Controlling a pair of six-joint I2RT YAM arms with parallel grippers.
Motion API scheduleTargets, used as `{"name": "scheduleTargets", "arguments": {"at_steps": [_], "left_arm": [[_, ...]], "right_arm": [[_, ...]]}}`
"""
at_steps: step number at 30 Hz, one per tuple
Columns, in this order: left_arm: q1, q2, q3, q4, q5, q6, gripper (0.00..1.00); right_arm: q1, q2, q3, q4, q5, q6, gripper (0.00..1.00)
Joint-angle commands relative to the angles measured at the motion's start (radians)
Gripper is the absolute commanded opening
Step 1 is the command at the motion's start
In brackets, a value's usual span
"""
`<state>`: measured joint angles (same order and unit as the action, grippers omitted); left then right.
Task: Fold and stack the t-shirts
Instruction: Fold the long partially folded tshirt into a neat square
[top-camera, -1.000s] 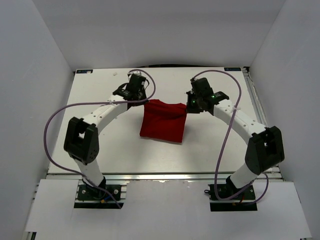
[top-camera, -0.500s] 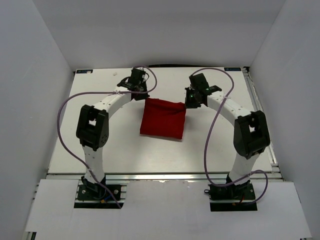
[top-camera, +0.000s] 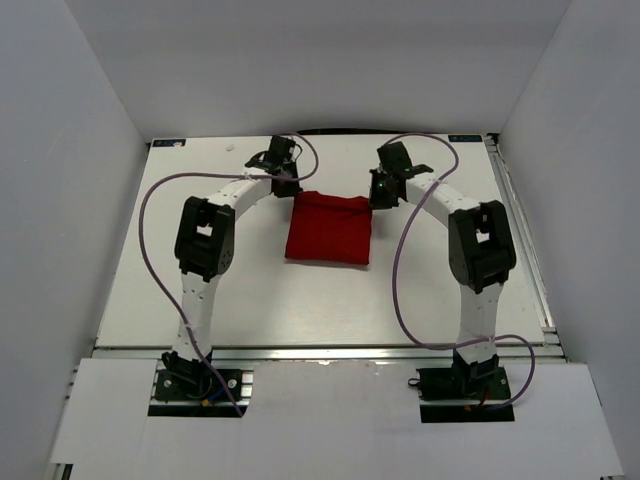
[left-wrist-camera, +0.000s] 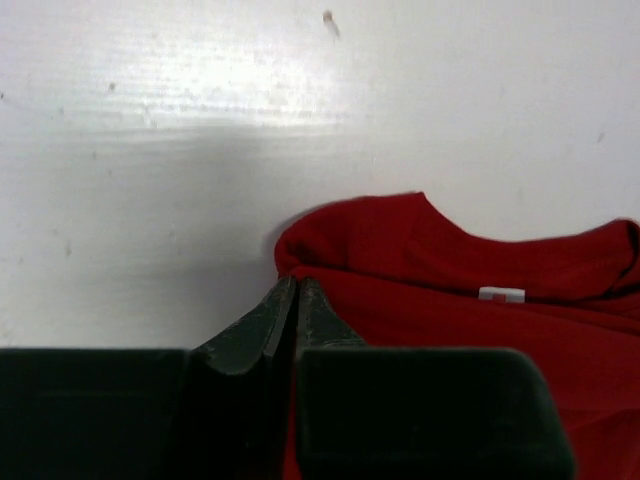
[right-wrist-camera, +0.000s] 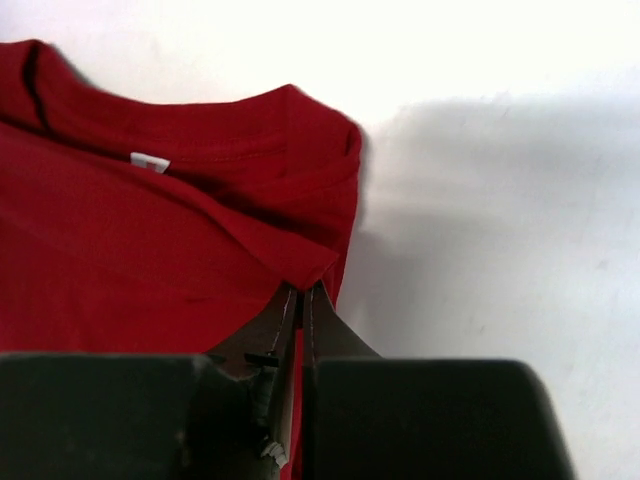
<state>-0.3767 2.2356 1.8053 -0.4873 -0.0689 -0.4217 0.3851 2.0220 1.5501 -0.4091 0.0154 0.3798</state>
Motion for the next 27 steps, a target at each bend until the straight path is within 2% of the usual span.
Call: {"name": "scheduleTargets", "arguments": {"at_steps": [1, 2, 3, 6, 7, 8, 10, 11, 14, 15, 16, 18, 19, 21, 22, 25, 27], "left_arm": [[0.036, 0.019, 0.097, -0.002, -0.02, 0.023, 0.2], [0.041, 0.03, 0.138, -0.004, -0.014, 0.023, 0.28], [0.044, 0.044, 0.158, -0.01, -0.011, 0.023, 0.33], [0.059, 0.068, 0.256, -0.037, -0.008, 0.018, 0.51], [0.064, 0.07, 0.276, -0.039, -0.006, 0.015, 0.57], [0.073, 0.073, 0.298, -0.04, 0.0, 0.012, 0.67], [0.088, 0.068, 0.351, -0.043, 0.02, -0.011, 0.72], [0.102, 0.062, 0.364, -0.039, 0.033, -0.018, 0.81], [0.133, 0.01, 0.352, -0.017, 0.067, -0.051, 0.82], [0.137, -0.005, 0.338, -0.014, 0.117, -0.061, 0.82], [0.143, -0.034, 0.3, -0.014, 0.139, -0.063, 0.82], [0.147, -0.057, 0.257, -0.023, 0.211, -0.061, 0.77], [0.147, -0.068, 0.205, -0.027, 0.234, -0.061, 0.73], [0.147, -0.114, 0.129, 0.007, 0.312, -0.077, 0.67], [0.147, -0.135, 0.035, 0.035, 0.331, -0.089, 0.61], [0.147, -0.208, -0.113, 0.163, 0.366, -0.104, 0.59], [0.147, -0.22, -0.144, 0.18, 0.374, -0.089, 0.56]], "right_arm": [[-0.034, 0.043, 0.08, 0.03, 0.069, -0.027, 0.07], [-0.037, 0.064, 0.108, 0.041, 0.067, -0.025, 0.13], [-0.041, 0.073, 0.123, 0.042, 0.073, -0.024, 0.2], [-0.049, 0.115, 0.211, 0.032, 0.08, -0.027, 0.45], [-0.052, 0.124, 0.234, 0.026, 0.087, -0.027, 0.56], [-0.055, 0.142, 0.257, 0.02, 0.095, -0.025, 0.62], [-0.066, 0.152, 0.312, 0.018, 0.097, -0.016, 0.71], [-0.074, 0.153, 0.333, 0.018, 0.093, -0.016, 0.72], [-0.092, 0.159, 0.427, -0.019, 0.083, -0.025, 0.73], [-0.097, 0.158, 0.453, -0.043, 0.075, -0.03, 0.73], [-0.1, 0.14, 0.449, -0.048, 0.057, -0.044, 0.69], [-0.111, 0.112, 0.417, -0.056, 0.003, -0.048, 0.58], [-0.114, 0.068, 0.342, -0.039, -0.006, -0.054, 0.49], [-0.115, 0.021, 0.257, -0.019, -0.063, -0.071, 0.47], [-0.117, -0.026, 0.167, 0.021, -0.083, -0.082, 0.48], [-0.124, -0.072, 0.053, 0.071, -0.191, -0.123, 0.49], [-0.135, -0.077, 0.016, 0.091, -0.235, -0.122, 0.46]]}}
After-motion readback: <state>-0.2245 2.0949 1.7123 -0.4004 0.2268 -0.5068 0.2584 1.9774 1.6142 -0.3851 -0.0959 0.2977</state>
